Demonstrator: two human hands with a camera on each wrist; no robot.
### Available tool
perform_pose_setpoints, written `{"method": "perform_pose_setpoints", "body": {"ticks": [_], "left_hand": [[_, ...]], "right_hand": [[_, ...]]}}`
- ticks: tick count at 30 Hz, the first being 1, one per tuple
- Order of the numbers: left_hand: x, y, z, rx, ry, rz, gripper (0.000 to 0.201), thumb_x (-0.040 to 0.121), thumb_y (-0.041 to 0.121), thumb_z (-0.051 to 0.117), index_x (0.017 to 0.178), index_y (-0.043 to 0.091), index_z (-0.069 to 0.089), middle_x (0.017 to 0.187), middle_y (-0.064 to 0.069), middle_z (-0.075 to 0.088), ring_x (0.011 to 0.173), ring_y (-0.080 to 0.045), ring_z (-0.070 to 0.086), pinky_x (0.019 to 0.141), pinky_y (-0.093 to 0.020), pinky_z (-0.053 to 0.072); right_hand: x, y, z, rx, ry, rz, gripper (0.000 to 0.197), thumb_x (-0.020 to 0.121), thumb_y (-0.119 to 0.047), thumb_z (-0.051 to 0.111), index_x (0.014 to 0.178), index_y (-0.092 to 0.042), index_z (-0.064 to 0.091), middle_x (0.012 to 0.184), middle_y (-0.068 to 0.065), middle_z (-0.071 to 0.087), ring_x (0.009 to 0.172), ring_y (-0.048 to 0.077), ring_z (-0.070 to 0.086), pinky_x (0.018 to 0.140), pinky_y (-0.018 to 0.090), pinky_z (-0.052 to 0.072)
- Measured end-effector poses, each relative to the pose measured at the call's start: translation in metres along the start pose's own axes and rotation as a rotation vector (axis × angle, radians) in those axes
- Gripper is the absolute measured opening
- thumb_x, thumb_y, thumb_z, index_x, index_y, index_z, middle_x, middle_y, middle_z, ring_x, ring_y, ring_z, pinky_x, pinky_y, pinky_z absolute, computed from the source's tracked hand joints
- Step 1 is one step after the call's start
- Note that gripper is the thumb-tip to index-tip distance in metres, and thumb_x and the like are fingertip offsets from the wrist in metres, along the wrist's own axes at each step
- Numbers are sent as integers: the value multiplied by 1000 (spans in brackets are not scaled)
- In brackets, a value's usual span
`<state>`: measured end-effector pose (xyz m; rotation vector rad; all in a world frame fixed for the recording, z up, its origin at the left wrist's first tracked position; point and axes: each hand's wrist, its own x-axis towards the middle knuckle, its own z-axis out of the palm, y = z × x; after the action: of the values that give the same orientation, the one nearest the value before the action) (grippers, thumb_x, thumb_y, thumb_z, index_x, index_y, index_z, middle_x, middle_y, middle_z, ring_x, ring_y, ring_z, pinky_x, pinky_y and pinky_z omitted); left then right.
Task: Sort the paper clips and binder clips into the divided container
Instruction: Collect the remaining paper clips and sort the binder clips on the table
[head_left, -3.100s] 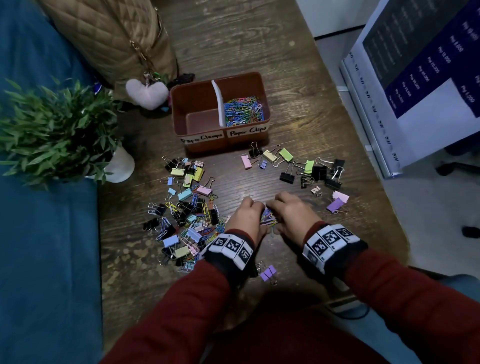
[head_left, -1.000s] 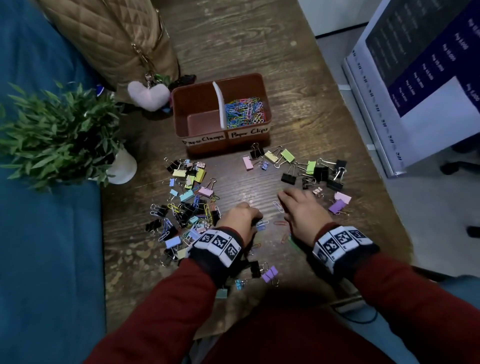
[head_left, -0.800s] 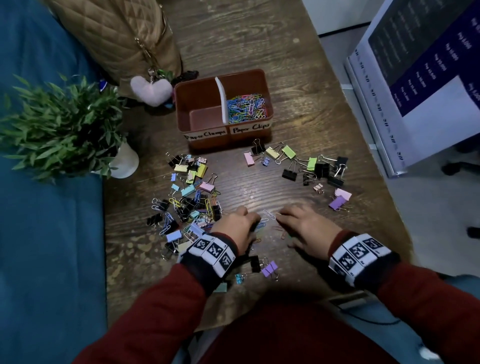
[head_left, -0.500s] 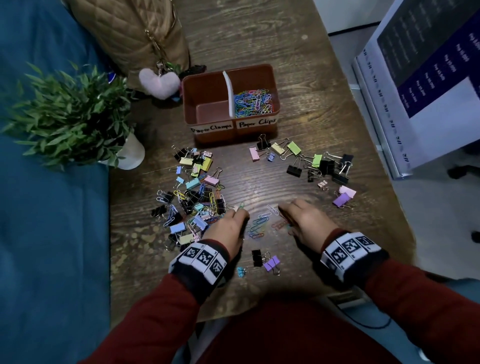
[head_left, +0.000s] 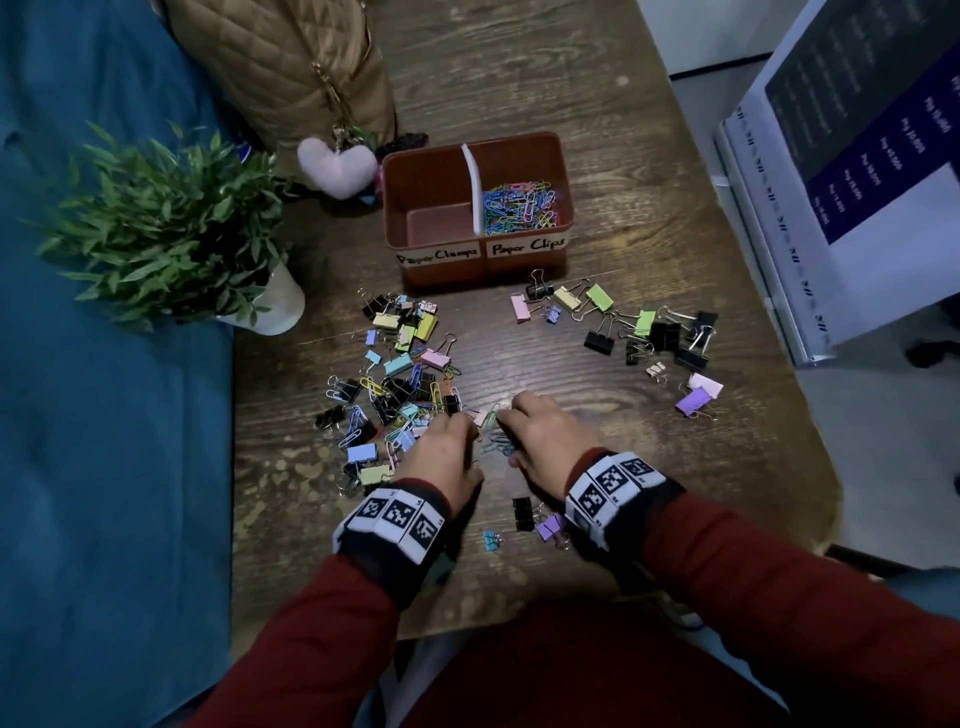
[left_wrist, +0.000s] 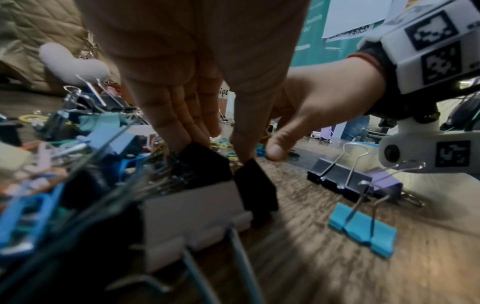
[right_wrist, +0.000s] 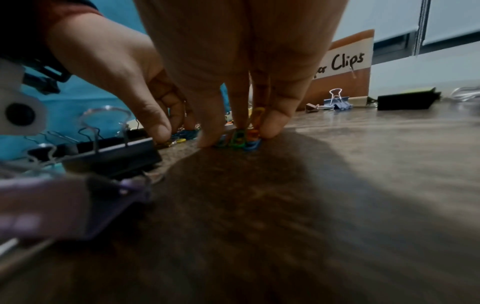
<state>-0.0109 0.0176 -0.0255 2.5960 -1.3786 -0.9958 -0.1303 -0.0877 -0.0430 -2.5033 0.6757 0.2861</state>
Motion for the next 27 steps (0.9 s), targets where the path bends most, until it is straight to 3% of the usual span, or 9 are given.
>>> {"method": "perform_pose_setpoints", "body": {"ticks": [3,7,9,14,18,22,27], "left_hand": [[3,7,1,-7,6,-7,50,81,22,68,125,17,45,126,-5,48,113,-25,52,95,-36,45],[10,18,3,-24,3,11,53,80,22,71,125,14,45,127,-8,51,114,-26,53,95,-35,45],[14,23,3,-49,5,4,55,79,20,72,127,13,44,127,-9,52,114,-28,54,96,-37,46],[26,34,0,-49,23,63,45,82,14,68,123,13,49,121,-10,57,110,-28,57,95,-37,47],[33,30,-3,-95,27,75,58,77,18,72,128,23,44,123,-9,55,111,-29,56,94,-37,47],[33,21,-10,-42,36,124,48,86,17,56,131,30,50,119,-9,56,107,-29,57,93,-38,49],[44,14,-18,71,44,150,31,93,20,48,123,20,57,108,-12,56,99,-31,59,85,-38,51]], "right_hand": [[3,4,-1,44,46,-23,40,79,-8,64,119,-12,57,112,8,51,108,28,48,84,36,46],[-4,16,-14,80,23,122,82,65,-31,81,135,-17,41,129,7,43,118,27,41,94,41,45],[-11,24,-20,63,-3,220,95,59,-34,84,138,-14,35,129,8,40,119,27,41,97,40,43],[-16,25,-19,96,-10,303,79,68,-15,79,135,-11,38,125,9,42,116,27,46,96,33,39],[-3,14,-15,148,46,246,69,73,-4,70,135,-13,41,123,9,44,114,27,50,92,30,41],[7,7,-15,136,8,201,74,68,-15,78,134,-12,43,123,8,41,114,27,48,93,30,42],[9,6,-14,104,3,207,77,65,-30,82,130,-10,45,124,9,40,115,28,45,95,33,42]]}}
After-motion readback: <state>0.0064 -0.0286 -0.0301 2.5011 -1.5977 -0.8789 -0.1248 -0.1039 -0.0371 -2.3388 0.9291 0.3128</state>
